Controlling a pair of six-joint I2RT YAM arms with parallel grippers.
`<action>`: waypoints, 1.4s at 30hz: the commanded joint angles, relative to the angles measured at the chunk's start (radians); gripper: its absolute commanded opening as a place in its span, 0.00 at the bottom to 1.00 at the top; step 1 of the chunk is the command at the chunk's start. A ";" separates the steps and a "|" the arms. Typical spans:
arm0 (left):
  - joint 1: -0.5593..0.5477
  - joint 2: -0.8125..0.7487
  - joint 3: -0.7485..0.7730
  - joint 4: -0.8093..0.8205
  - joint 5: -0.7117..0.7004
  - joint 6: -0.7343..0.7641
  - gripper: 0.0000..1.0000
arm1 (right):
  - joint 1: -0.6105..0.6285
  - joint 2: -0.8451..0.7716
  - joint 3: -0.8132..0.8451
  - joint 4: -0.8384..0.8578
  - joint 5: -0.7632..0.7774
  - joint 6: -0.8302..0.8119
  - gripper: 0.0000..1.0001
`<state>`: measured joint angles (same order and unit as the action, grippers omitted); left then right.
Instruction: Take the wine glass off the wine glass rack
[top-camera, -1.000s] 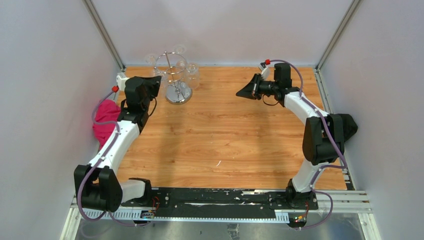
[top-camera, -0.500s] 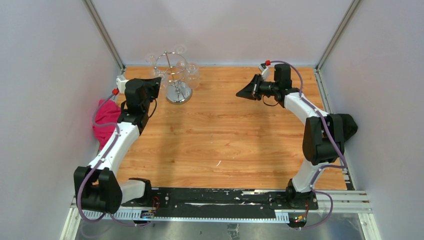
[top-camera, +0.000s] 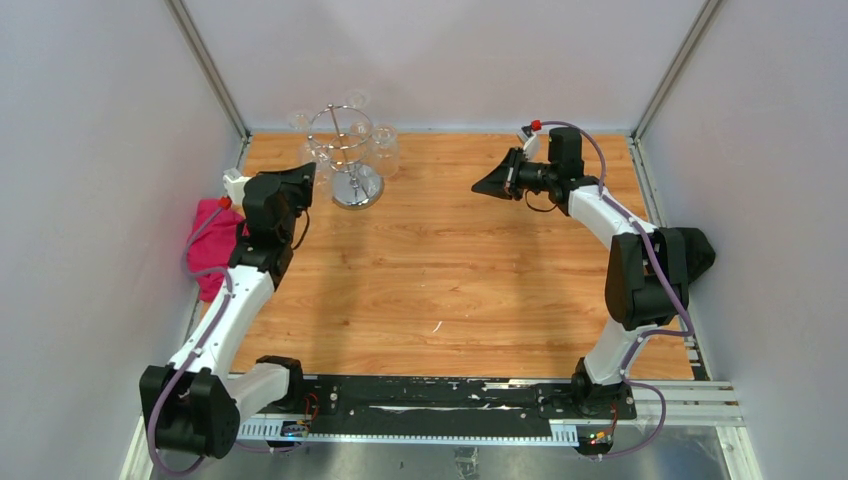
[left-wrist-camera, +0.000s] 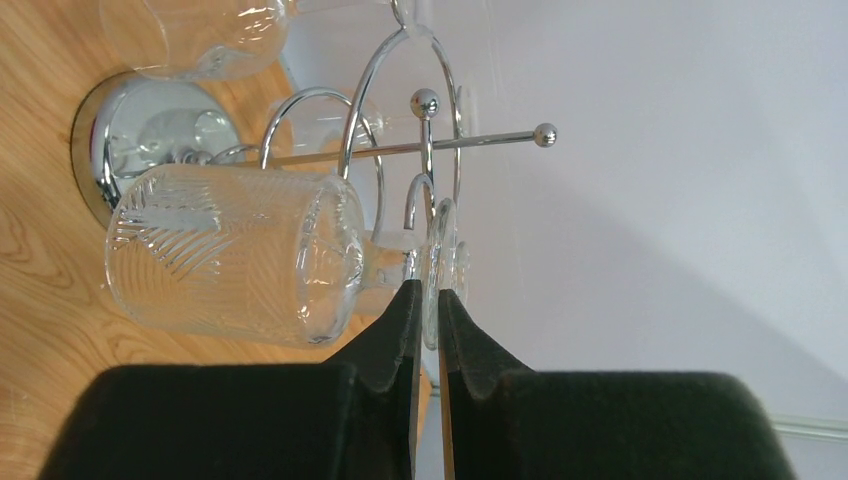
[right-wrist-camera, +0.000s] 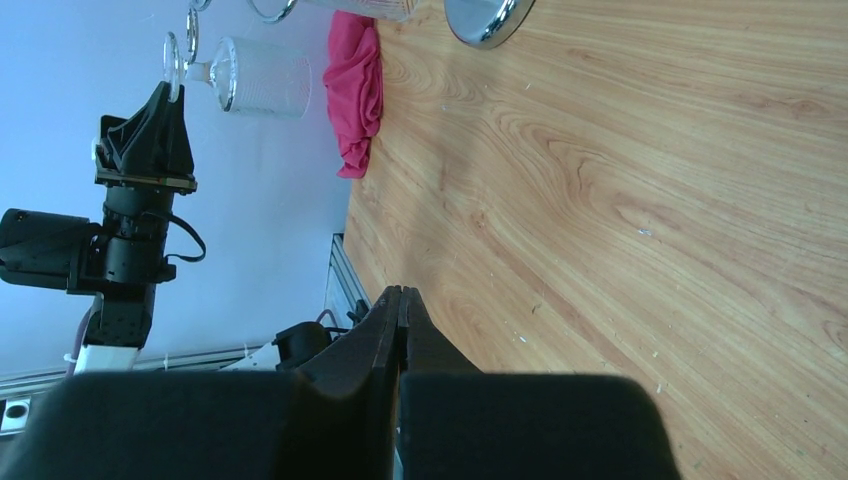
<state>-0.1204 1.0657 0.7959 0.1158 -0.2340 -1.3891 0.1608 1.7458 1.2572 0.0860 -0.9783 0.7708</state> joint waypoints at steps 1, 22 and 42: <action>-0.008 -0.013 0.016 0.031 -0.029 -0.014 0.00 | -0.017 -0.003 -0.018 0.023 -0.024 0.016 0.00; -0.010 -0.054 0.032 0.071 0.022 -0.010 0.00 | -0.017 0.000 -0.019 0.029 -0.023 0.025 0.00; -0.086 -0.172 0.063 0.011 0.110 0.049 0.00 | -0.014 0.012 -0.059 0.110 -0.048 0.088 0.00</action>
<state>-0.1730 0.9638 0.7963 0.0784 -0.1493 -1.3731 0.1608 1.7473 1.2179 0.1596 -0.9951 0.8295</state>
